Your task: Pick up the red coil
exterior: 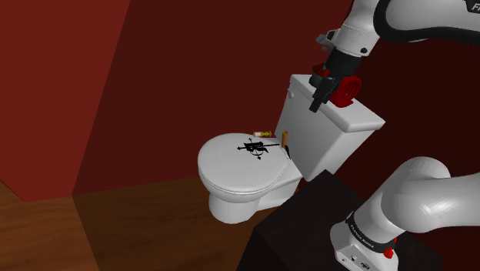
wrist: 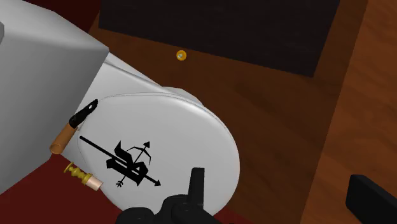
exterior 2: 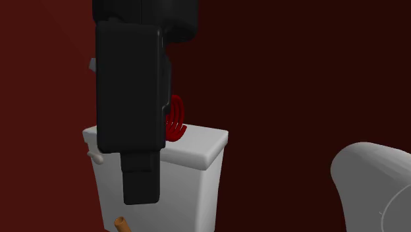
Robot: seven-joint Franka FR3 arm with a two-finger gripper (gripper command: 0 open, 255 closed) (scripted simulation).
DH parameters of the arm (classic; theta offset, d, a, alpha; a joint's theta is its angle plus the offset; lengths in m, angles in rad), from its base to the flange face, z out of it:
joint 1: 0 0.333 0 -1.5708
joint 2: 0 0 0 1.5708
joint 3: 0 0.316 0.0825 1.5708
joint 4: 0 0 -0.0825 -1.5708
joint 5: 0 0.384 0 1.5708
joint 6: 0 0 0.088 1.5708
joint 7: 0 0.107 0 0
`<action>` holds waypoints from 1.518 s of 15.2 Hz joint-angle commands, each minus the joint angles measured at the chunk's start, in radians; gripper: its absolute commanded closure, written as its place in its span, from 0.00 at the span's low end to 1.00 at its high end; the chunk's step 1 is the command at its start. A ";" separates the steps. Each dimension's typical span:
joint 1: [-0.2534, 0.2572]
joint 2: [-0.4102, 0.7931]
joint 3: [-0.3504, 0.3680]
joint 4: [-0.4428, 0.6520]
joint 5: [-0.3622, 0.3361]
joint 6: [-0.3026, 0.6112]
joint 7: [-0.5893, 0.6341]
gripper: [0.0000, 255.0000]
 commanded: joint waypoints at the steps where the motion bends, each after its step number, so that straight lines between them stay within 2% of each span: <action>1: 0.000 0.000 0.000 0.000 0.000 0.000 0.000 0.00; 11: -0.178 0.138 -0.049 -0.018 -0.131 0.250 0.117 0.00; 23: -0.392 0.308 -0.116 0.020 -0.284 0.502 0.294 0.00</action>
